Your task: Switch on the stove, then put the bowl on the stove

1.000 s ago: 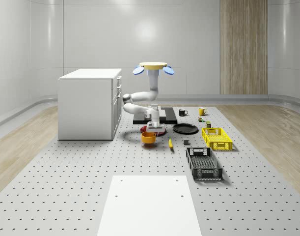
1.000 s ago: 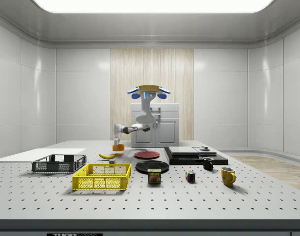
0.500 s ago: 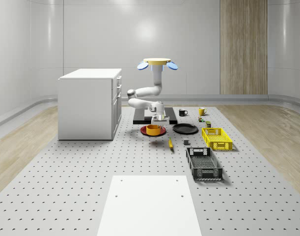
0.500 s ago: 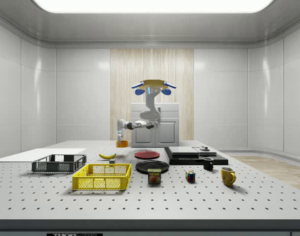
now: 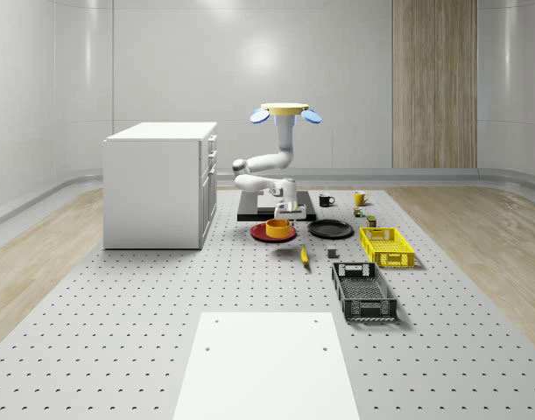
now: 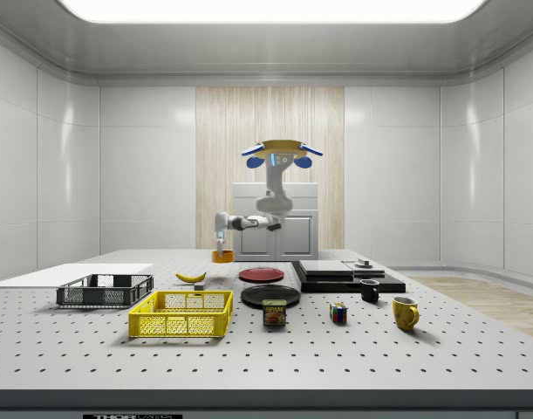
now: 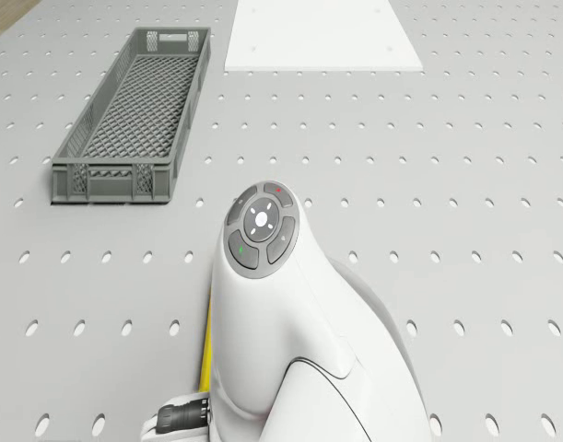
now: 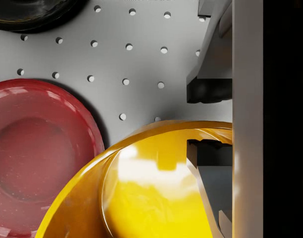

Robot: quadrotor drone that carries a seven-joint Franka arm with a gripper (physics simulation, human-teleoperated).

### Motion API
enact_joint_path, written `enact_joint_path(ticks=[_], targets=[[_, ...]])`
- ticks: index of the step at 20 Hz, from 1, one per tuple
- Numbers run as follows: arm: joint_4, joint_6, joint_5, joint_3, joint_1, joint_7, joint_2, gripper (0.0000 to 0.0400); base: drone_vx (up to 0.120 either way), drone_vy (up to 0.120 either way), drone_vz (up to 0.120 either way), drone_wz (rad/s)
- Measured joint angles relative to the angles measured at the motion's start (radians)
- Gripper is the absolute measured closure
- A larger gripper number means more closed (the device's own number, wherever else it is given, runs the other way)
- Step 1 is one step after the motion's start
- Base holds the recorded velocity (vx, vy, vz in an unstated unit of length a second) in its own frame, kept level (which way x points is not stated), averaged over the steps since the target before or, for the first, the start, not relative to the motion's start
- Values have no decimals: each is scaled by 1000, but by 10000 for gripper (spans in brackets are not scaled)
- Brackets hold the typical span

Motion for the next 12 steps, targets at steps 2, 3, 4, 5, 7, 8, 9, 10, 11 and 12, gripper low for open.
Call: enact_joint_path(ticks=[2,3,4,5,7,8,9,10,11,12], targets=[[-1,-1,-1,0,-3,26,0,294,-120,0,0,0],[-1,-2,-1,0,-4,34,-1,294,-120,0,0,0],[-2,-2,-1,0,-6,38,-1,294,-120,0,0,0],[-2,-1,-1,1,-6,39,-2,295,-120,0,0,0],[-2,-1,-1,1,-8,35,-2,295,-120,0,0,0],[-2,-2,-1,1,-8,31,-2,295,-120,0,0,0],[-2,-2,-1,1,-8,26,-2,295,-120,0,0,0],[-2,-3,-1,1,-8,21,-1,295,-120,0,0,0],[-3,-5,-3,0,-6,11,2,296,-120,0,0,0],[-2,-9,-5,0,-2,0,7,296,-120,0,0,0]])
